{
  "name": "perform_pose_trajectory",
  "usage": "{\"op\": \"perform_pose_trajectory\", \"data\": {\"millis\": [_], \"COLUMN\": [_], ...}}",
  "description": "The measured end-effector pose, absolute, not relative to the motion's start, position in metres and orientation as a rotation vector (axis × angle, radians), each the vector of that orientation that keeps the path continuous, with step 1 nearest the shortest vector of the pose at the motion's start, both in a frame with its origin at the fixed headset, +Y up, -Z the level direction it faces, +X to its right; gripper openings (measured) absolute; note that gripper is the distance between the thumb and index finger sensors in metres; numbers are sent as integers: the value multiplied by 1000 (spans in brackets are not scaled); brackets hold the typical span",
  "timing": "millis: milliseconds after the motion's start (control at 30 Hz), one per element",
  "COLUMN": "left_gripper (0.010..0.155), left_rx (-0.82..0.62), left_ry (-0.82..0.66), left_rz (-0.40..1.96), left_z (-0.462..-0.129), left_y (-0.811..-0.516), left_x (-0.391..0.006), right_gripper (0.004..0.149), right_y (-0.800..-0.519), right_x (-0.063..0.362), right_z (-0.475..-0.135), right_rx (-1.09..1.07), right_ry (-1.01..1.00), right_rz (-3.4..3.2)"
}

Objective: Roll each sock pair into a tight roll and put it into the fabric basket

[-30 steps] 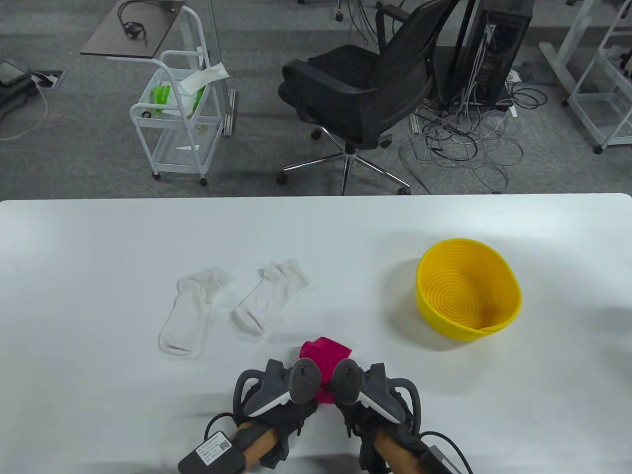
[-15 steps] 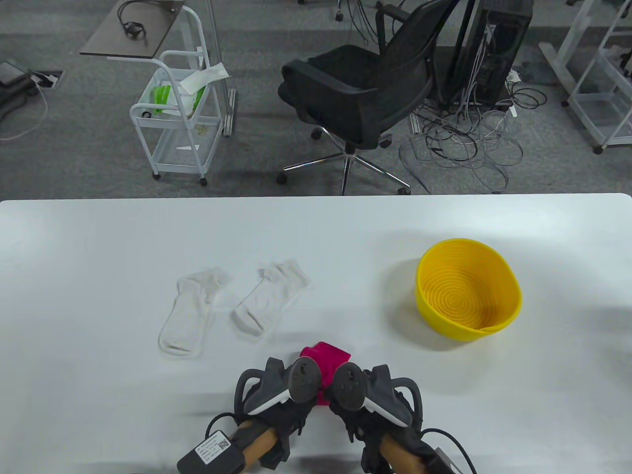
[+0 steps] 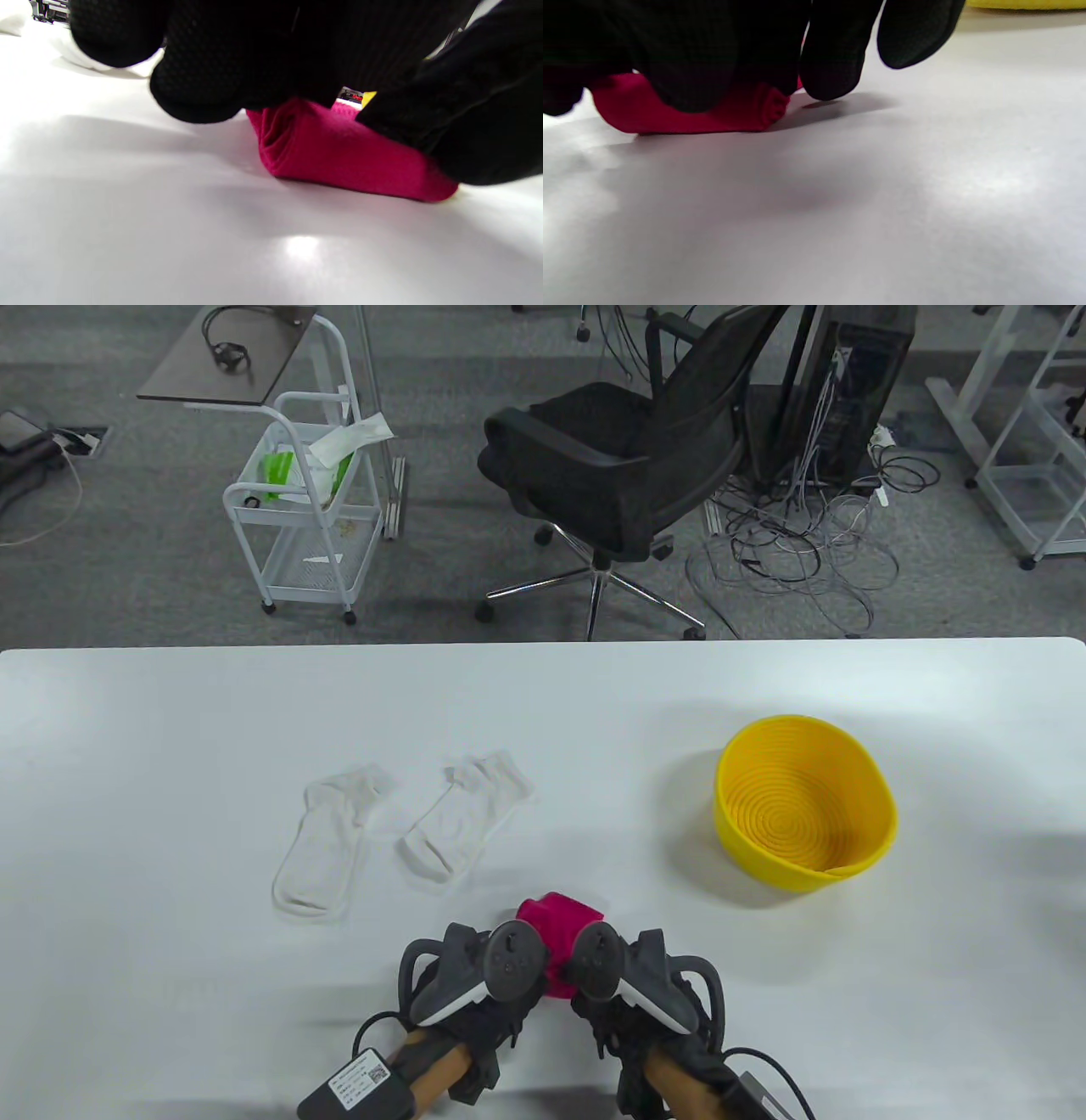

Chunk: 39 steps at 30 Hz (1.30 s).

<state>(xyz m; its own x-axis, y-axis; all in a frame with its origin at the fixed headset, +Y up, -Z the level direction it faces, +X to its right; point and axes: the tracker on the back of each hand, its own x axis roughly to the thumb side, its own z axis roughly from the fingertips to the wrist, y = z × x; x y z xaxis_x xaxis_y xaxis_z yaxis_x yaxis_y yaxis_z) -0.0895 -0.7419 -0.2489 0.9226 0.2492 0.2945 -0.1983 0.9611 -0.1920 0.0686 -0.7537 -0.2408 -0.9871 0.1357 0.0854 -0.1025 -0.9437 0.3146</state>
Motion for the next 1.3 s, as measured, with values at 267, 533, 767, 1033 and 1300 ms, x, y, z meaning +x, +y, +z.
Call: {"op": "perform_pose_trajectory", "data": {"millis": [267,533,767,1033,1300], "left_gripper": [50,49,45,46,48], "left_rx": [-242,-239,-256,-256,-241], "left_ry": [-315,-329,-340,-340,-320], "left_rz": [190,171,174,189,233], "left_z": [-253,-253,-252,-251,-253], "left_y": [-754,-759,-760,-761,-753], "left_x": [-88,-84,-83,-83,-88], "right_gripper": [56,50,45,42,52], "right_y": [-759,-758,-742,-741,-754], "right_x": [67,68,71,68,69], "right_z": [-241,-242,-240,-237,-241], "right_rx": [140,144,185,242,194], "right_ry": [484,452,344,386,464], "right_rz": [3010,3005,2964,2968,2990]}}
